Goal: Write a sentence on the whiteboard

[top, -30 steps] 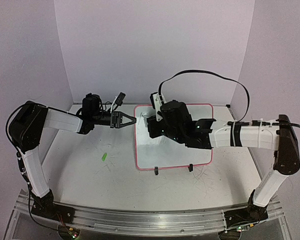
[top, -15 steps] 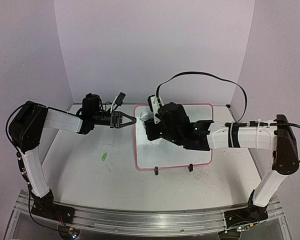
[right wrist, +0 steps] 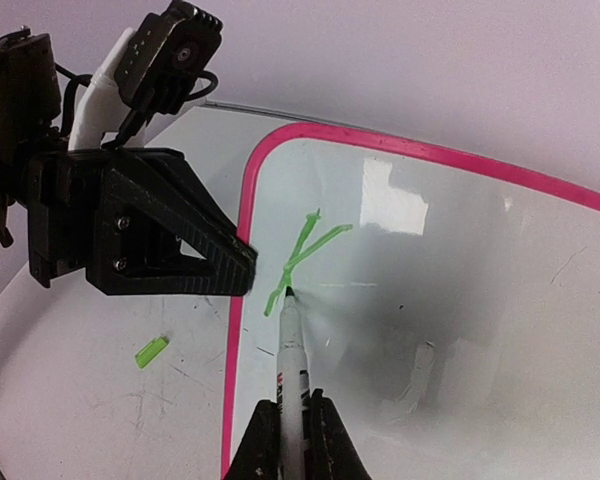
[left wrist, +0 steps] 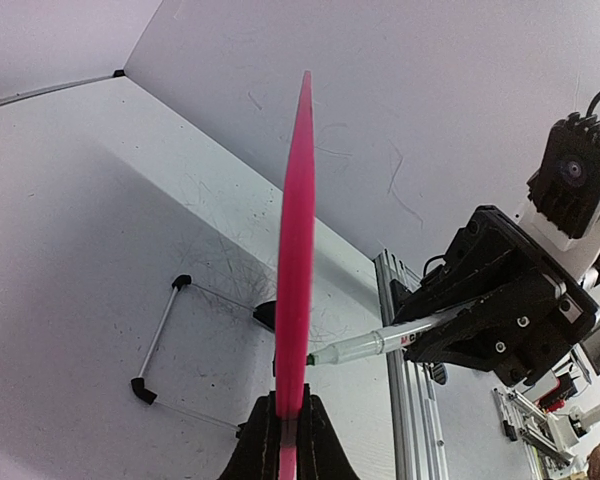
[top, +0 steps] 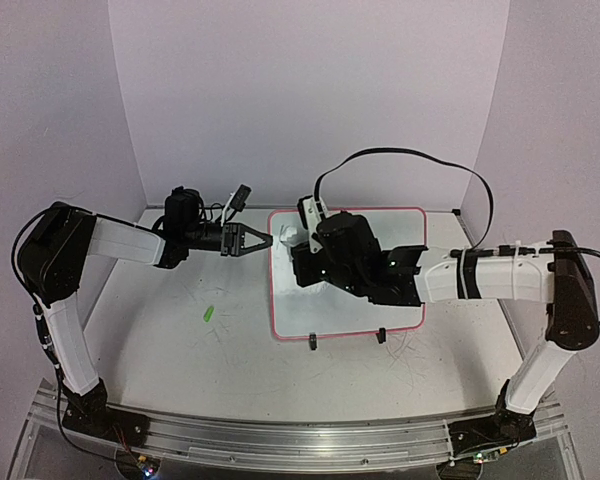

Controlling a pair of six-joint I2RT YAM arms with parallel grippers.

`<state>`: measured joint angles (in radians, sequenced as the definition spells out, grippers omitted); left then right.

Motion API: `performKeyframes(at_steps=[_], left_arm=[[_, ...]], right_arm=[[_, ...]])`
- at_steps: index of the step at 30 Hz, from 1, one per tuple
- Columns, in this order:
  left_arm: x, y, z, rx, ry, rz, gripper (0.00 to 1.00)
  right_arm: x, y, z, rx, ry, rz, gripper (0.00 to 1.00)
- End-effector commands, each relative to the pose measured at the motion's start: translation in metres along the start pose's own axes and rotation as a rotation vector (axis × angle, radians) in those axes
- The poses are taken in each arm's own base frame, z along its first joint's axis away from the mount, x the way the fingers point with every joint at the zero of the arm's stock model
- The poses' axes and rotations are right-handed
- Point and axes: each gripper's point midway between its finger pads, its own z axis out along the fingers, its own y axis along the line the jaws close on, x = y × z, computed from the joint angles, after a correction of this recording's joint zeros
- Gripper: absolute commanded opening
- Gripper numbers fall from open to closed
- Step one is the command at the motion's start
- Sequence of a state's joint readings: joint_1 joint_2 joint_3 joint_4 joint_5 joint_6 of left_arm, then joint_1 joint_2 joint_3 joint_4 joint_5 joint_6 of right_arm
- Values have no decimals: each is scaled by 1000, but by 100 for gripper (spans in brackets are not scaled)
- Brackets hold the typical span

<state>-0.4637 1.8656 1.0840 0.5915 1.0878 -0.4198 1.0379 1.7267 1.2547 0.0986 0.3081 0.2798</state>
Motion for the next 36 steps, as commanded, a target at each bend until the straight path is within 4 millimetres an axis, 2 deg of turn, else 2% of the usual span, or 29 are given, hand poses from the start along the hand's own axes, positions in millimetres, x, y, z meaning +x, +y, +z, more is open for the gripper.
performKeyframes(at_steps=[1, 22, 26, 29, 32, 34, 36], left_arm=[[-13, -27, -1, 64, -3, 67, 0], [-12, -26, -1, 65, -2, 66, 0], [-12, -26, -1, 66, -2, 67, 0], [-12, -26, -1, 64, -3, 65, 0], [-12, -25, -1, 61, -3, 65, 0], [-11, -24, -1, 60, -2, 63, 0], [-10, -23, 0, 59, -1, 59, 0]], right_arm=[[0, -20, -8, 73, -7, 16, 0], [7, -28, -13, 94, 5, 25, 0], [1, -21, -12, 64, -2, 16, 0], [-19, -5, -20, -10, -43, 20, 0], [-35, -1, -36, -56, -85, 41, 0], [-37, -4, -47, -67, -106, 50, 0], [-30, -15, -55, -43, -108, 48, 0]])
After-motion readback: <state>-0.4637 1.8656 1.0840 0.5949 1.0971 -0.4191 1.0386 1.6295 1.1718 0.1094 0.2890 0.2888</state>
